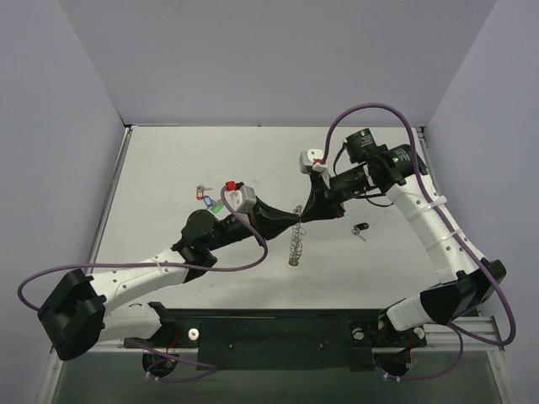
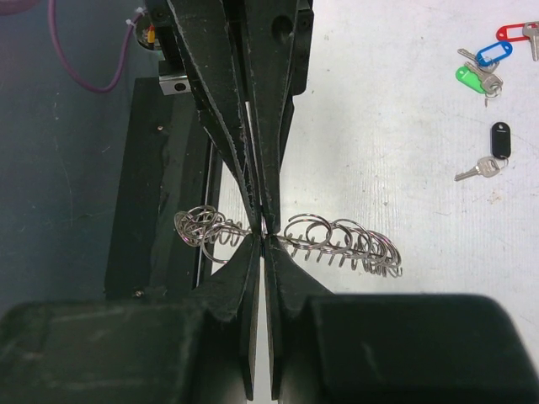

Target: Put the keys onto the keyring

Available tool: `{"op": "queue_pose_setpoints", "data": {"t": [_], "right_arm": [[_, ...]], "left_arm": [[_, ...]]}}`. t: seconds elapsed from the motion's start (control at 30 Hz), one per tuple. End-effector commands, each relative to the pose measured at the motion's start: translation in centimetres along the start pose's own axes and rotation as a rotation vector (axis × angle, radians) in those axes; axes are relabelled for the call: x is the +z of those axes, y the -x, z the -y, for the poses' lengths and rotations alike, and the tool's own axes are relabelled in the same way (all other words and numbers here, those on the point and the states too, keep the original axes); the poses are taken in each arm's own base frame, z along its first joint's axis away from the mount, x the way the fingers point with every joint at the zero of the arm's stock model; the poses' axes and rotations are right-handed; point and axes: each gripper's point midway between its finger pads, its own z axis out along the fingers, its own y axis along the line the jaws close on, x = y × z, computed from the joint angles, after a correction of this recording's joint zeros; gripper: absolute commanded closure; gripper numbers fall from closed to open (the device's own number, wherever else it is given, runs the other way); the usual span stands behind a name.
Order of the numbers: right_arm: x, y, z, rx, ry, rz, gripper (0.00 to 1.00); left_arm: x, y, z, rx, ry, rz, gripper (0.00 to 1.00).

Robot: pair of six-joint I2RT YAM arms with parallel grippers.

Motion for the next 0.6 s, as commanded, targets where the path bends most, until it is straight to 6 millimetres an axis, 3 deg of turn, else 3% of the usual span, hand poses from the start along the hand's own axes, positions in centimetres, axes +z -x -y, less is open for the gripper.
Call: {"op": "queue_pose_setpoints", "data": {"t": [0.0,0.13,0.17,0.2,0.27,0.43,0.57], "right_arm": [[-0.4,1.3,-1.3,-0.024,0.02,0.052,1.0],[-0.4,1.2,-1.4,-0.013,0.02,0.049,1.0],[-0.7,1.3,-1.3,-0.014,0.005,0.049,0.94],[-0.9,1.3,-1.3,0.001,-0.005,0.048,0.68],[-2.1,1.5,-1.0,0.014,-0.054,0.054,0.44],[-6.1,0.8,-0.8,0.043,-0.221,0.083,0.3],[-7.2,-2.4,-0.2,0.167,-0.298,0.059,0.21]], "left_arm": [[0.9,2.8,1.1,0.05,-0.059,0.052,1.0],[0.9,2.6,1.0,0.058,-0.051,0.035,1.0],[0.8,2.7,1.0,0.065,-0.048,0.033,1.0],[0.6,2.5,0.9,0.066,-0.039,0.031,1.0],[0.1,2.7,1.0,0.079,-0.035,0.039,1.0],[-1.3,3.0,2.6,0.2,-0.114,0.045,1.0],[-2.3,3.0,3.5,0.315,-0.169,0.025,1.0]]}}
